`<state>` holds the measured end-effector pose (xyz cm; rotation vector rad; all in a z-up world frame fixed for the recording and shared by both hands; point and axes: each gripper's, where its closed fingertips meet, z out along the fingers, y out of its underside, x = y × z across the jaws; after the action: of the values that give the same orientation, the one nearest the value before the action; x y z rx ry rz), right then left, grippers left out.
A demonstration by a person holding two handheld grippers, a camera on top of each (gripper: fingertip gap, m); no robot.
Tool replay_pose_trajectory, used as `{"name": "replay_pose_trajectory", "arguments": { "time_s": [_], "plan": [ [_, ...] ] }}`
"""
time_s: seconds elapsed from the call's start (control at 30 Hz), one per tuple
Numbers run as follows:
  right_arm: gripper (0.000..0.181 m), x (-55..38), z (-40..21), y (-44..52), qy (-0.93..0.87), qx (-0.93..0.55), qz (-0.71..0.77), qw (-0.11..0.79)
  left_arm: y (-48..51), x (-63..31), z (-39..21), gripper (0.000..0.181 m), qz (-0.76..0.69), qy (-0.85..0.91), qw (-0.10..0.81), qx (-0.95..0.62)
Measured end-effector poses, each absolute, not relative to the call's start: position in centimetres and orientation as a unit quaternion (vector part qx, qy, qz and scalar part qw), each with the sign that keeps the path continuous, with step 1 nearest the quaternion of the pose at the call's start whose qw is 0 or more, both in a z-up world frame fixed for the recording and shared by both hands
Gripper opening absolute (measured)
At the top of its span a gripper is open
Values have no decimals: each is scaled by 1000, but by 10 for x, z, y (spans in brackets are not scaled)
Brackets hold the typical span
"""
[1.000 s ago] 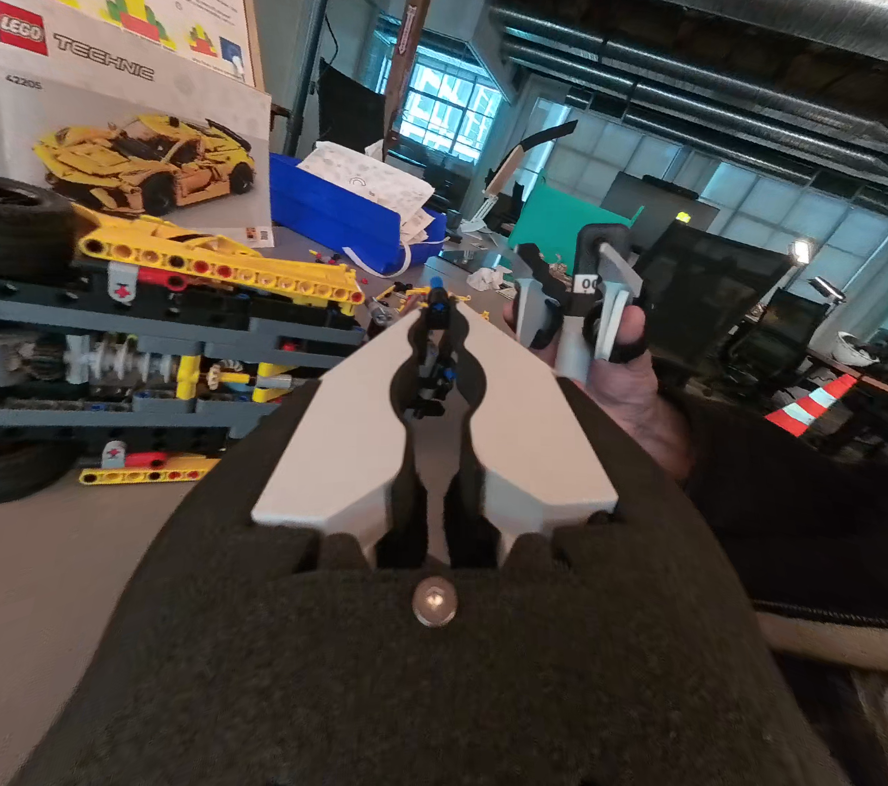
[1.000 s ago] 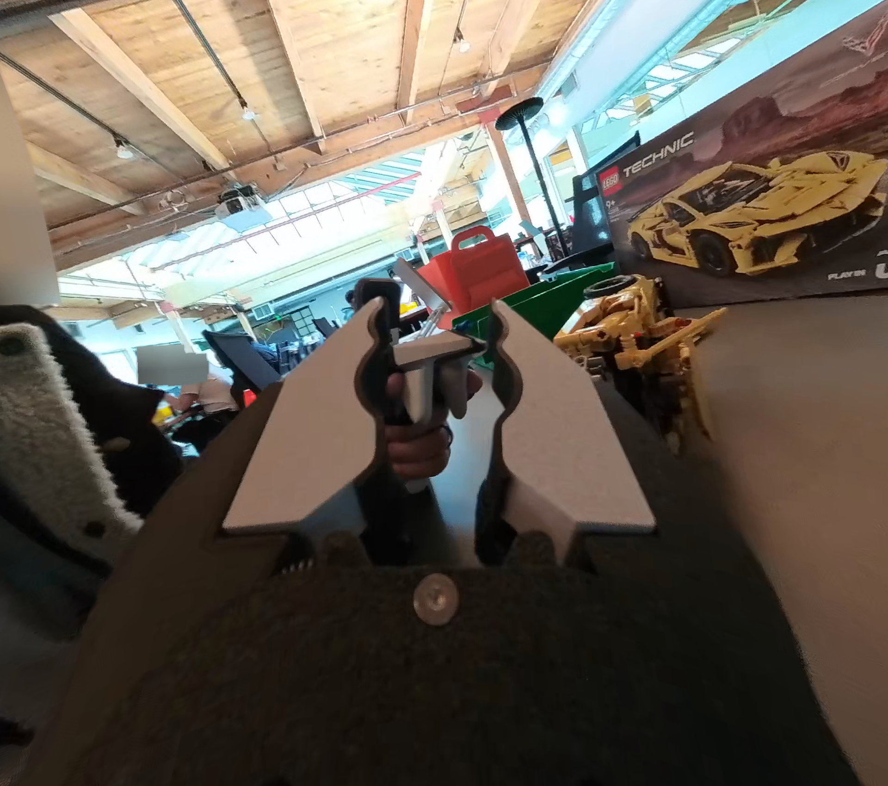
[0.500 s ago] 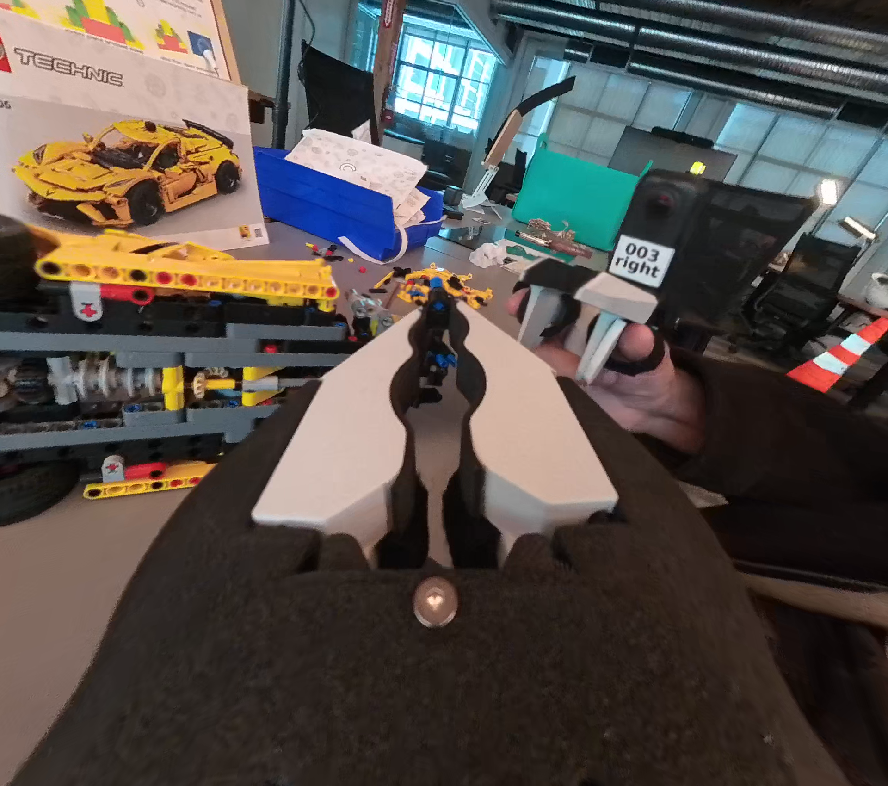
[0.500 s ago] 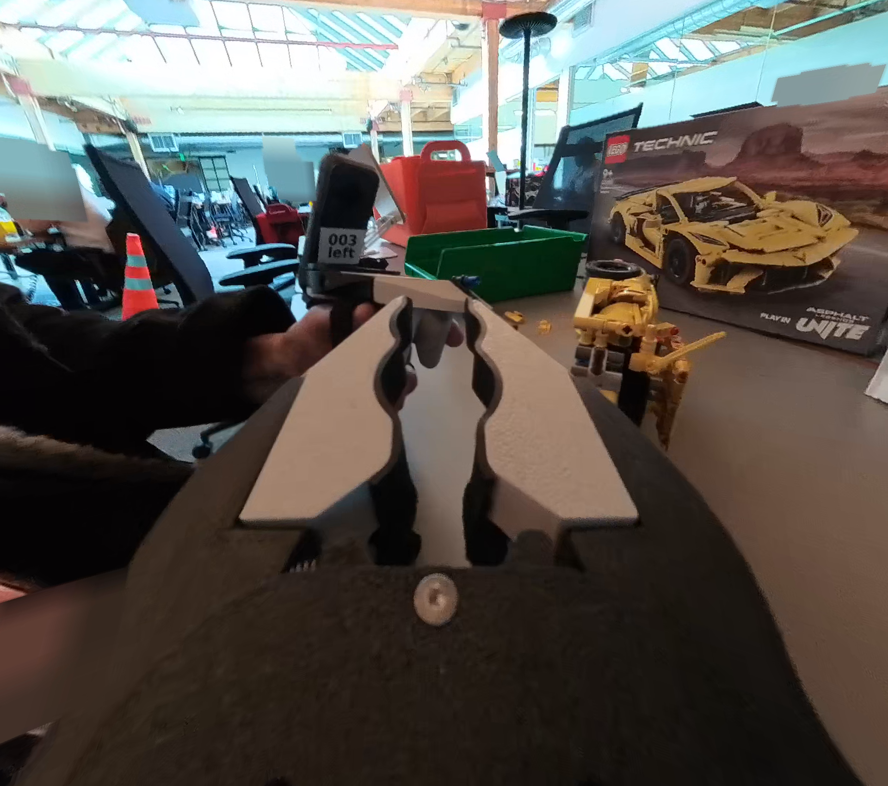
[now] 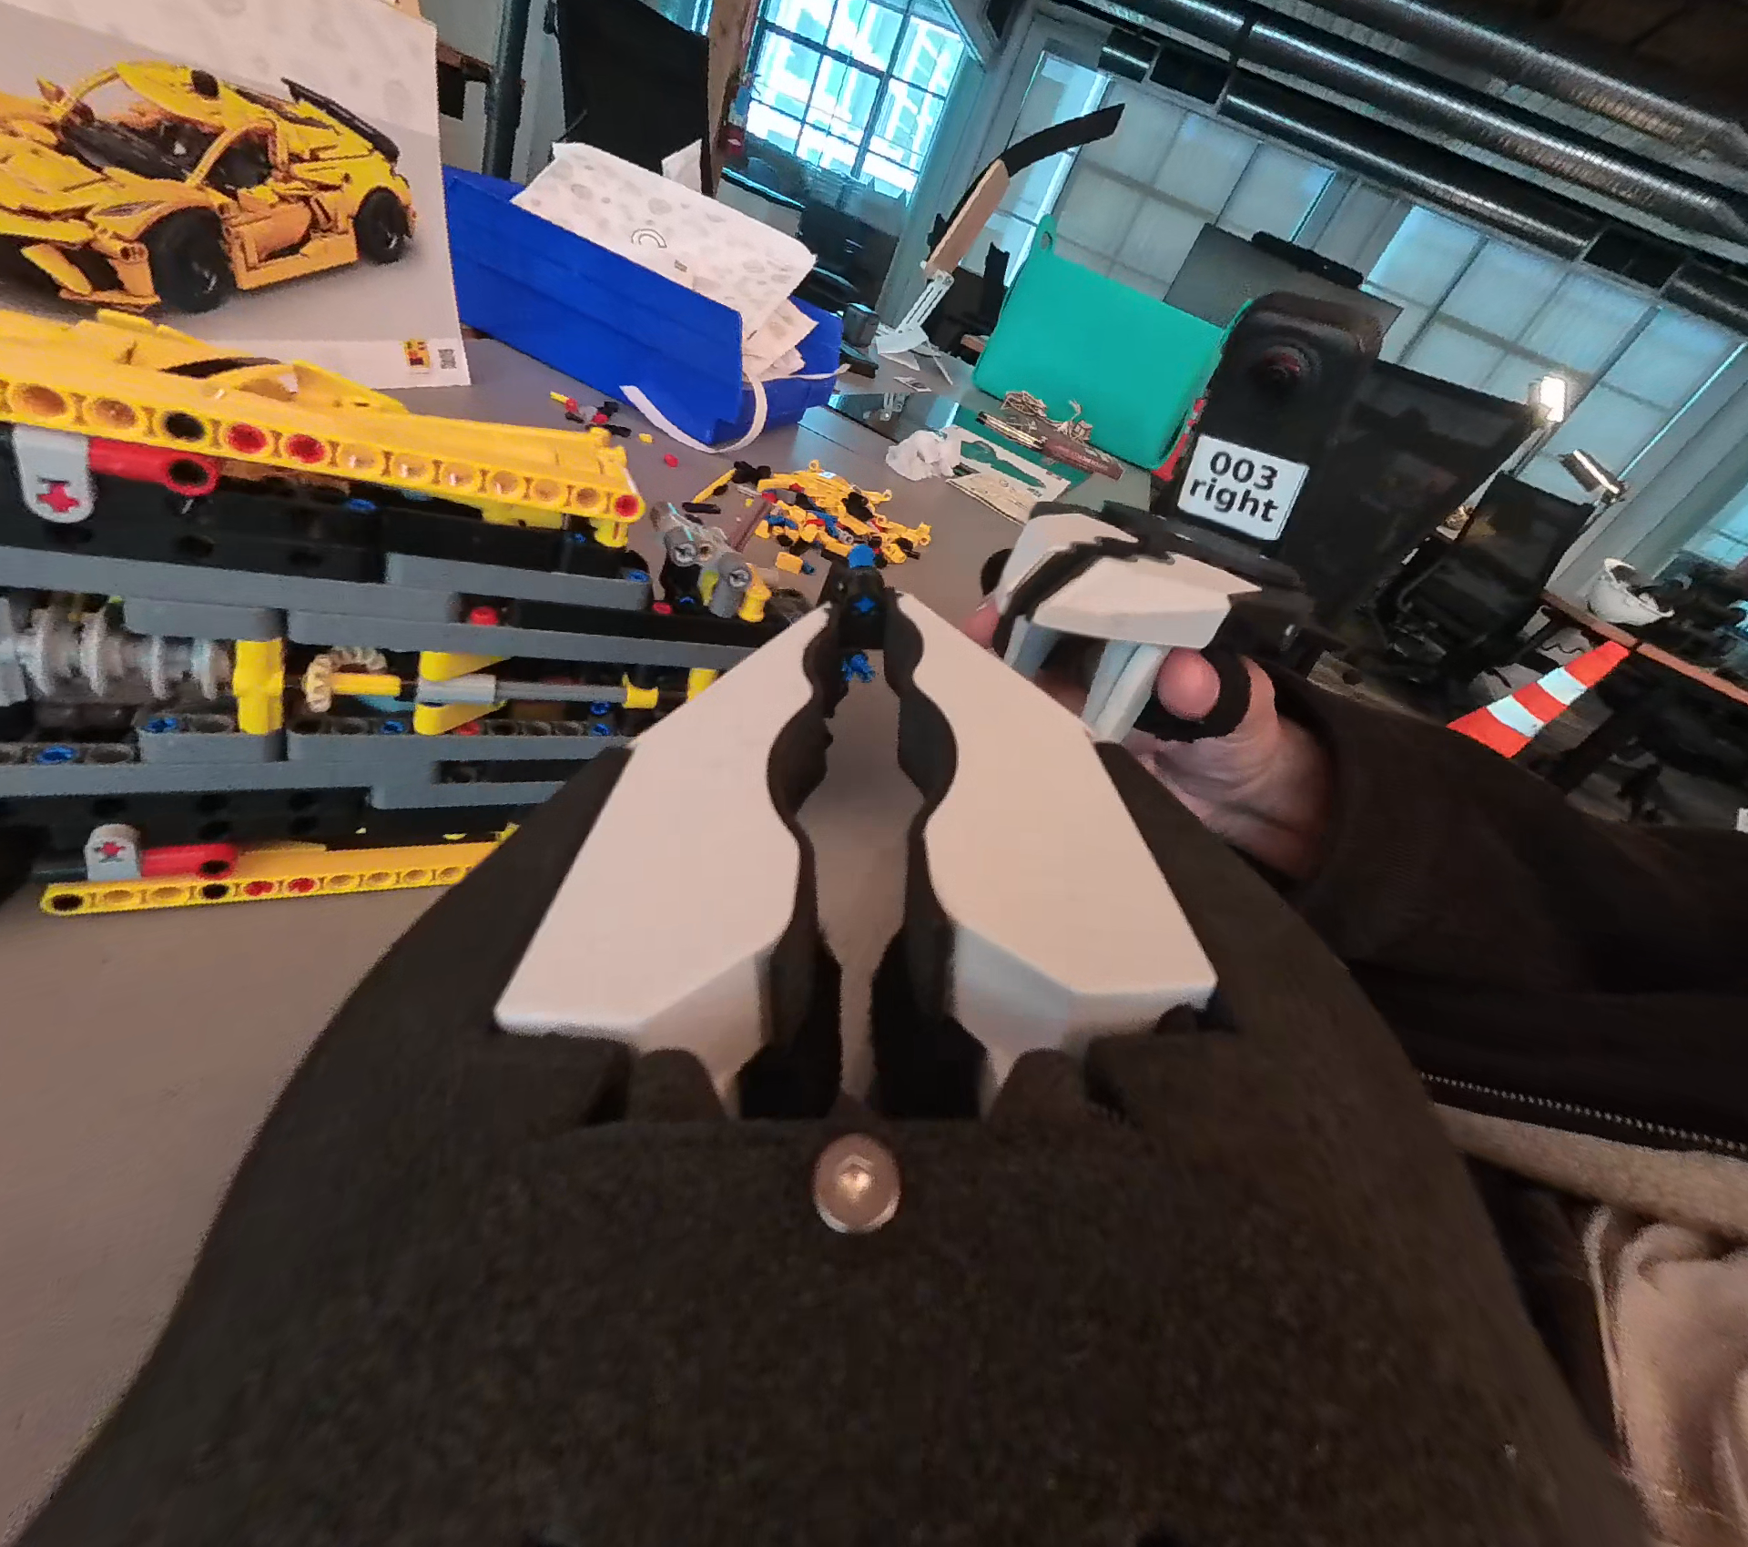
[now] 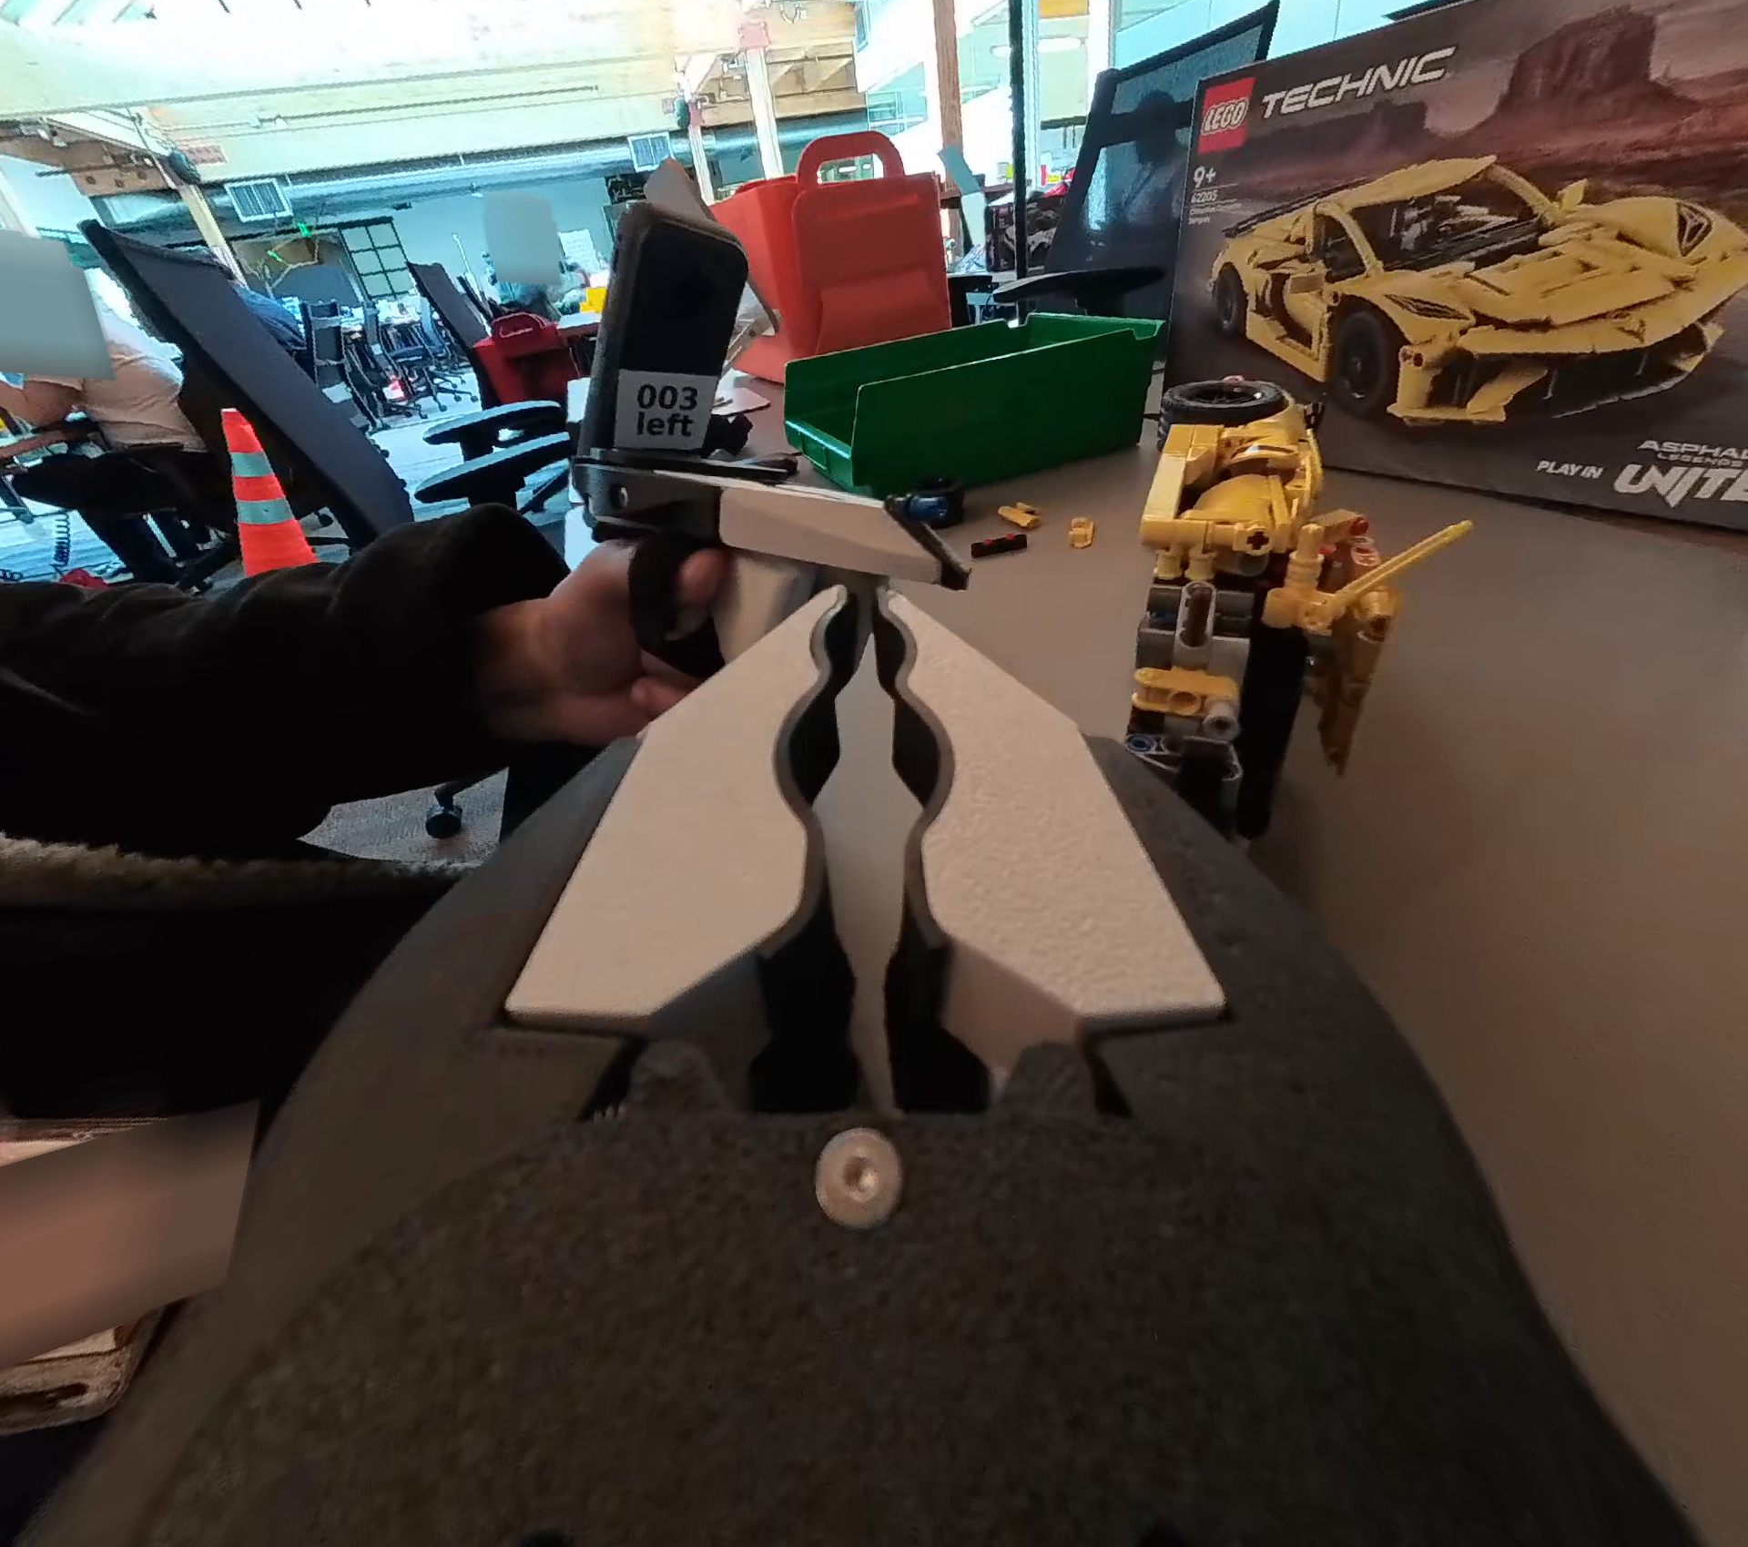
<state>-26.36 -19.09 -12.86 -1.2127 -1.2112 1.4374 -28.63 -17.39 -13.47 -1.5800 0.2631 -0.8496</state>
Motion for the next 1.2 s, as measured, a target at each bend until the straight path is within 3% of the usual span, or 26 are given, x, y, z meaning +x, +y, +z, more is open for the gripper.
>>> {"name": "replay_pose_trajectory", "arguments": {
  "time_s": [0.33,0.43,0.5,0.73,0.8,1.2],
  "plan": [
    [3,-258,-122,-185,-446,-495,635,390,-187,-274,-127,7,-396,151,619,-661],
    [22,-258,-124,-196,-443,-499,678,309,-191,-273,-121,7,-358,169,651,-648],
    [23,-260,-127,-199,-449,-499,684,285,-195,-266,-122,7,-343,193,653,-646],
    [8,-260,-125,-199,-474,-486,646,349,-202,-268,-114,7,-438,164,627,-623],
    [5,-260,-124,-205,-477,-477,661,329,-203,-267,-113,7,-445,164,625,-620],
    [15,-255,-118,-220,-490,-438,693,296,-218,-238,-123,7,-414,256,608,-628]
  ]
}}
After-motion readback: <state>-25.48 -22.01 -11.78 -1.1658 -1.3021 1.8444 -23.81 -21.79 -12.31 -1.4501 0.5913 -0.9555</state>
